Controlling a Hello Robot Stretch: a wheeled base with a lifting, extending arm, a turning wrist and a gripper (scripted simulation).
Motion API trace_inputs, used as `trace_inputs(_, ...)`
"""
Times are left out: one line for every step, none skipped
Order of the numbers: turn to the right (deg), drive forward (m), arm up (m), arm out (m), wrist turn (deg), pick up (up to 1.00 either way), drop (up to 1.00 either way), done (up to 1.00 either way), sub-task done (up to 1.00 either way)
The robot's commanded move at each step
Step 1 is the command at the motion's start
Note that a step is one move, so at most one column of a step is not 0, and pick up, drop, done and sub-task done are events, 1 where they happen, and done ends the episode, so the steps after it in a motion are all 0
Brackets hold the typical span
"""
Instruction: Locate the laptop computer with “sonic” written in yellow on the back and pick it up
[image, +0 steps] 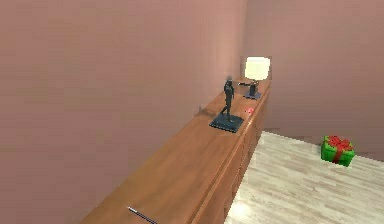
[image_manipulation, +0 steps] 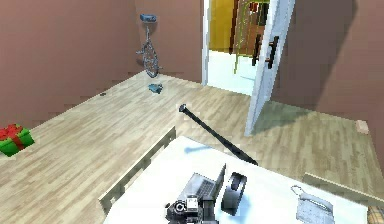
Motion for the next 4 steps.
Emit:
trace_inputs(0.0,0.0,0.0,0.0,45.0,0.0,0.0,0.0,0.0)
trace_inputs(0.0,0.0,0.0,0.0,45.0,0.0,0.0,0.0,0.0)
trace_inputs(0.0,0.0,0.0,0.0,45.0,0.0,0.0,0.0,0.0)
trace_inputs(0.0,0.0,0.0,0.0,24.0,0.0,0.0,0.0,0.0)
